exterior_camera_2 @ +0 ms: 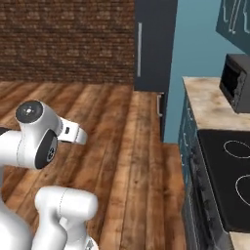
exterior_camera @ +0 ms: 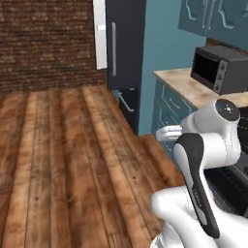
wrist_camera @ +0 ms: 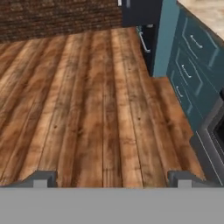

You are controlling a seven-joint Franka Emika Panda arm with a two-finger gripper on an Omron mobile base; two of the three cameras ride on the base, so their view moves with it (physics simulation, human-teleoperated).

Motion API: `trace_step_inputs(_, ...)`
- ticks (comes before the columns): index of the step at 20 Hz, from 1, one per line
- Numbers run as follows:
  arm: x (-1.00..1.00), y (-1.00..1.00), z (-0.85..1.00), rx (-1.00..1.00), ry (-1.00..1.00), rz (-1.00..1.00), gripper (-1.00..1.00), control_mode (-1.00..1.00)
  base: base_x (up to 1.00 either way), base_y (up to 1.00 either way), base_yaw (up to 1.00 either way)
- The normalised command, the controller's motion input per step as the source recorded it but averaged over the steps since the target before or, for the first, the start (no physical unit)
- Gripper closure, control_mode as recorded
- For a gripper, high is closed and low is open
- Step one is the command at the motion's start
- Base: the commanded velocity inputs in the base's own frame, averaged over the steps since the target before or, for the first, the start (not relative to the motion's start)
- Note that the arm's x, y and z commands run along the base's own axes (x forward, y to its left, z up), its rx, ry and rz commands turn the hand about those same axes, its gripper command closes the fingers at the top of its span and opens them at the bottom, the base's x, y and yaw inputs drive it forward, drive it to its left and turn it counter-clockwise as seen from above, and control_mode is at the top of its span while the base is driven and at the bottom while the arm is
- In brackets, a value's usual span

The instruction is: Take a sugar cube from the saucer and place it inside the coffee. Then, grab milk from the fridge and place it next to the coffee on the counter to sweeten the coffee.

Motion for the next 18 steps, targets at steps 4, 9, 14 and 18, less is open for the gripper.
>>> trace_step_inputs(4,0.00,0.00,0.00,0.00,0.00,0.00,-1.00,1.00,1.00,0.92,0.11)
trace_step_inputs(9,0.00,0.00,0.00,0.00,0.00,0.00,-1.00,1.00,1.00,0.53,0.01)
trace_step_inputs(14,0.00,0.00,0.00,0.00,0.00,0.00,-1.00,1.00,1.00,0.48,0.00)
trace_step_inputs(18,0.00,0.00,0.00,0.00,0.00,0.00,-1.00,1.00,1.00,0.54,0.00)
